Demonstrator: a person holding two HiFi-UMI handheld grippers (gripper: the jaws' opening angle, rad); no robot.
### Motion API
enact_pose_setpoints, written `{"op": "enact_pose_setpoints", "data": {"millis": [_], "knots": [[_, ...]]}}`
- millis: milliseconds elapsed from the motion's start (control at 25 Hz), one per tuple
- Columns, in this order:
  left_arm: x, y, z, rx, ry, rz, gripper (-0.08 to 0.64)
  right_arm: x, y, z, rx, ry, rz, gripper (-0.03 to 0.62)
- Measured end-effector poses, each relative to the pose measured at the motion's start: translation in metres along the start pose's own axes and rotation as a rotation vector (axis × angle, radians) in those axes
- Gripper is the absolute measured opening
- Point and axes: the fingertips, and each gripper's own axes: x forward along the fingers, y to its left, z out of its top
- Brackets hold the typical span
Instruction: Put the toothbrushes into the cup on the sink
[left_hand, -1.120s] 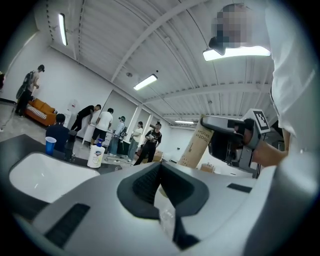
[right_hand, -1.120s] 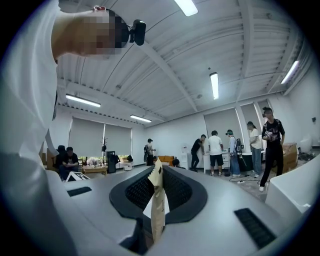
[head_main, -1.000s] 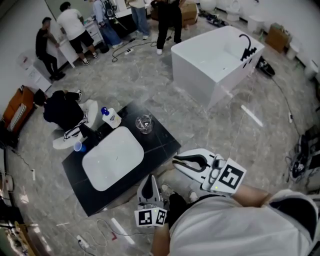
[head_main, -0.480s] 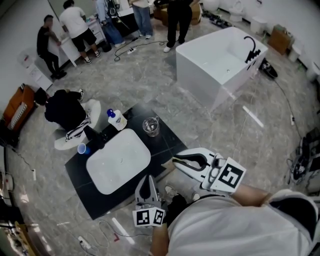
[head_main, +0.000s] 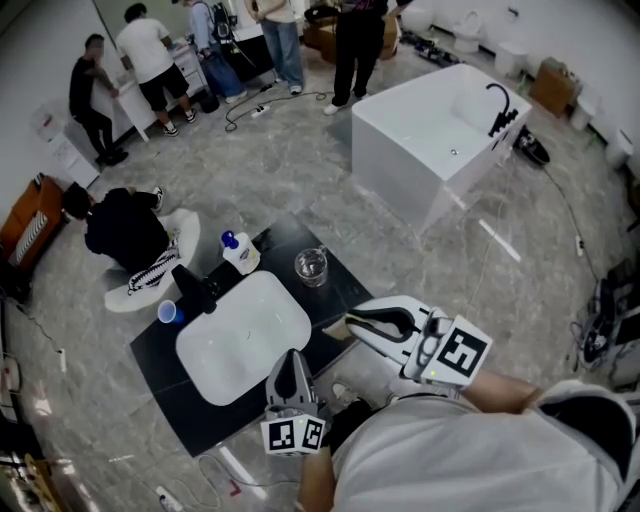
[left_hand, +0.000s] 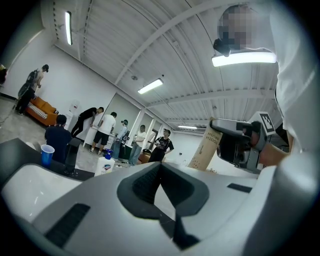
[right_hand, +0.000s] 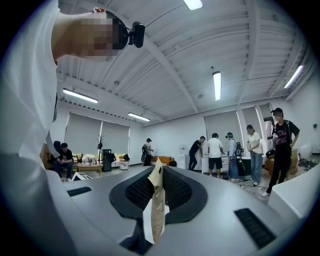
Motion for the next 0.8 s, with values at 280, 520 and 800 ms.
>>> {"op": "enact_pose_setpoints", "data": {"millis": [280,520,800], "knots": [[0.020,0.025,0.003,-0.026,-0.003,-0.043,0.003,0.021,-0.011,0.002,-0.022,0.015,-0.050,0.060],[0.033,0.035,0.013,-0.028,-0.008,-0.093,0.003,0.031,-0.014,0.010,-0.043,0.016,-0.096,0.060],[0.030,0.049,0.019,-0.015,-0.001,-0.109,0.003,0.039,-0.028,0.017,-0.068,-0.007,-0.156,0.060]]}}
